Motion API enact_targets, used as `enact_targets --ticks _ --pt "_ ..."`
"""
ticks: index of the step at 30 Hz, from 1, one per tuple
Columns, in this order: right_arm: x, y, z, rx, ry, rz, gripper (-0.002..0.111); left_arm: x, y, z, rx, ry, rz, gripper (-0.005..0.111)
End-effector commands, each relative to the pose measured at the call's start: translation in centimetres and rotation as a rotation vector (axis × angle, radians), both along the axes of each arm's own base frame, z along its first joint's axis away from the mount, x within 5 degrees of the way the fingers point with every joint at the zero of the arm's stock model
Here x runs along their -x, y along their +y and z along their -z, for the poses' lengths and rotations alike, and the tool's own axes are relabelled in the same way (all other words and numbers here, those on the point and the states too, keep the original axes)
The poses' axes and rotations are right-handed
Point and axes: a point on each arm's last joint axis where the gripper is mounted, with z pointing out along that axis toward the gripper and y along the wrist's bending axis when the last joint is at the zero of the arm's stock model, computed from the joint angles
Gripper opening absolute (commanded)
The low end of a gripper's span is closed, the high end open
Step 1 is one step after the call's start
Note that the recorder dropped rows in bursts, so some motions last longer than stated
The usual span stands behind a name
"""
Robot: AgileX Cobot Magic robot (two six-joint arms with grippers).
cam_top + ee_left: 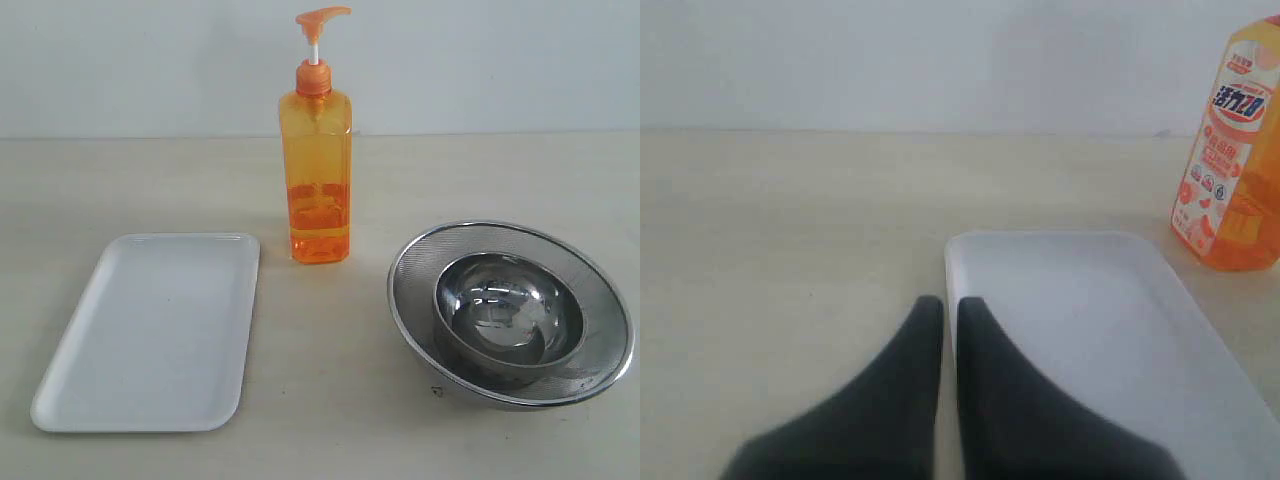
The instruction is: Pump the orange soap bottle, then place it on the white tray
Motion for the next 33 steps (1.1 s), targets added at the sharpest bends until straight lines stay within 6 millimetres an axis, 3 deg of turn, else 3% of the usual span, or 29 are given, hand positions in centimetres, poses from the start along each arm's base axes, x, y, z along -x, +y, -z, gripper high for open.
enact_targets --ticks 1,9,17,22,33 --pt "0.0 0.0 -0.1 0.000 -0.009 0.006 0.000 0.0 0.0 0.1 -0.005 0.002 0.001 0.005" --pt "0.0 0.0 -0.1 0.000 -0.009 0.006 0.000 -0.1 -0.1 -0.2 0.026 -0.029 0.002 0.005" --pt "0.0 0.0 -0.1 0.000 -0.009 0.006 0.000 1.9 -0.2 -9.5 0.276 -0.361 0.036 0.005" --pt "0.0 0.0 -0.1 0.000 -0.009 0.006 0.000 2.2 -0.2 -10.9 0.298 -0.485 0.049 0.005" --pt "0.0 0.0 -0.1 0.000 -0.009 0.006 0.000 2.3 -0.1 -11.2 0.517 -0.496 0.065 0.005"
